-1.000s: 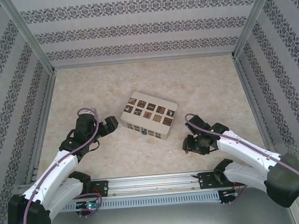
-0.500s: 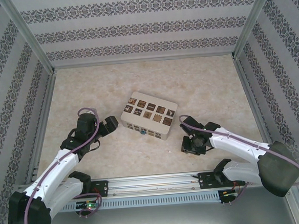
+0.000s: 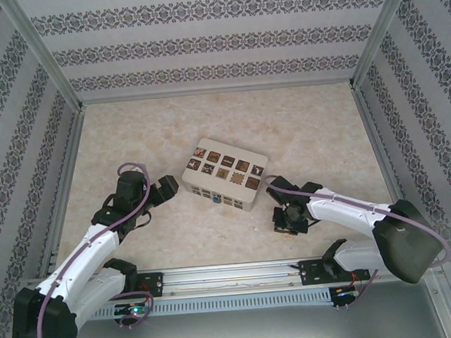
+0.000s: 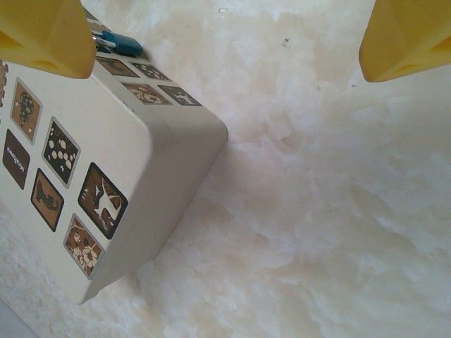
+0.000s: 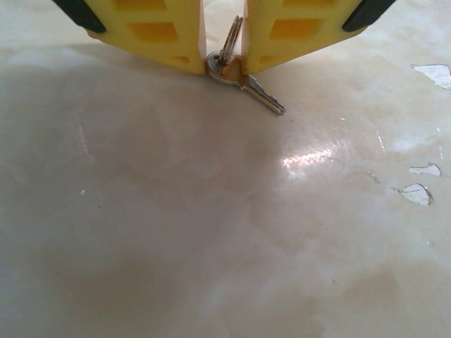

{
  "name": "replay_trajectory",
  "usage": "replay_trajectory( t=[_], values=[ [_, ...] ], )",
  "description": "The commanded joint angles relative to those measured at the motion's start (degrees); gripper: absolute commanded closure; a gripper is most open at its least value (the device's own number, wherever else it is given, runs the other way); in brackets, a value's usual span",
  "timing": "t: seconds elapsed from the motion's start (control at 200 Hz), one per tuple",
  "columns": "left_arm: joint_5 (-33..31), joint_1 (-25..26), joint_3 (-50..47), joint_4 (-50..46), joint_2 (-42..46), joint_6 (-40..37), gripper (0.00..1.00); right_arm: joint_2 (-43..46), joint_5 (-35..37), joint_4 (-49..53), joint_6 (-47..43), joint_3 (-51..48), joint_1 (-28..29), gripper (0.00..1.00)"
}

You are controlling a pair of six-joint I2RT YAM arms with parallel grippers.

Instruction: Unlock the padlock with the key

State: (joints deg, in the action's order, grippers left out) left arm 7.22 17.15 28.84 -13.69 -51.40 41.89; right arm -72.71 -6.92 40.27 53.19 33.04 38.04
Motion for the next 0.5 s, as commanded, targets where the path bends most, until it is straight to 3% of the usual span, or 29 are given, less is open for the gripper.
replay_trajectory(
  t=[0.0, 0.235, 0.5],
  values=[
    [-0.63, -0.35, -0.02, 0.64, 0.23, 0.21, 0.04, -1.38, -0.11, -0.75, -0.44, 0.50, 0.74, 0.85],
    [-0.64, -0.33, 0.25, -0.27, 1.83, 0.11, 0.04, 0.66, 0.67, -2.31, -0.53, 0.02, 0.62, 1.00],
    [3.63, -0.28, 3.39, 1.38, 4.16, -0.98, 0.04, 9.95, -2.21, -12.12, -2.87, -0.40, -1.80, 1.00]
  ],
)
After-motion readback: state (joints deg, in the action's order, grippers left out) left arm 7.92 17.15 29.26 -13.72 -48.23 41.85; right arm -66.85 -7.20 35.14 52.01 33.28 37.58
